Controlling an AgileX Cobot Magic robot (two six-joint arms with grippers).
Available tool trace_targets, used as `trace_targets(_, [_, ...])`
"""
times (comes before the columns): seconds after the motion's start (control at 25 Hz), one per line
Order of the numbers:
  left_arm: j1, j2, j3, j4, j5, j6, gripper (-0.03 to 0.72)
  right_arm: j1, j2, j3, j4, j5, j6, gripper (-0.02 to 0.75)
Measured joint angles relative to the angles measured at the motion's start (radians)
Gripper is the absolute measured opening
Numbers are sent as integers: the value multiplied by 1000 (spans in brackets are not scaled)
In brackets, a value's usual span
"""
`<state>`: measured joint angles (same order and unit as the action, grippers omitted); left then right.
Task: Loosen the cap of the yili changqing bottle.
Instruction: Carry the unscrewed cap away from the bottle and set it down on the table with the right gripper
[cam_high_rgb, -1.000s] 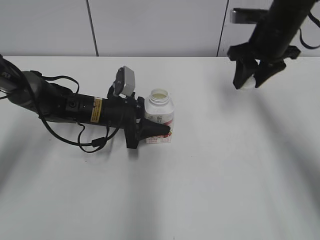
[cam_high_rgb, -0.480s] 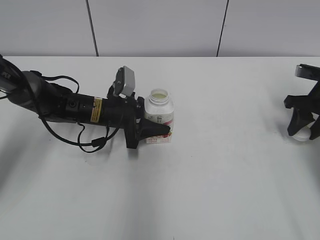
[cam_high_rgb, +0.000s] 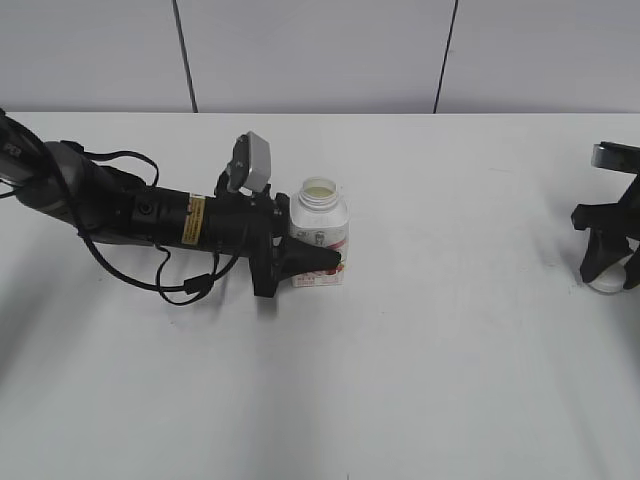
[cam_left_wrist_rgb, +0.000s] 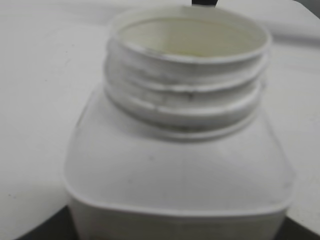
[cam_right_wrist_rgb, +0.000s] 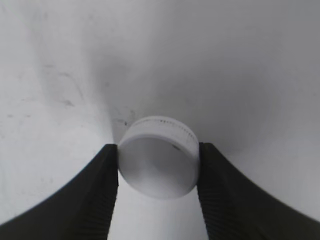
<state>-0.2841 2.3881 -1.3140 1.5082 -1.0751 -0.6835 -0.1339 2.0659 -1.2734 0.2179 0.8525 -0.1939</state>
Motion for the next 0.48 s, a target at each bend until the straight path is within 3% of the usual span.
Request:
trace_targets(0.2, [0, 0, -1, -1, 1, 0, 366, 0, 0, 0, -1, -1, 0, 390])
trace_targets(0.4, [0, 0, -1, -1, 1, 0, 366, 0, 0, 0, -1, -1, 21, 545])
trace_targets(0.48, [0, 0, -1, -1, 2, 0, 366, -1, -2, 0, -1, 9, 24, 565])
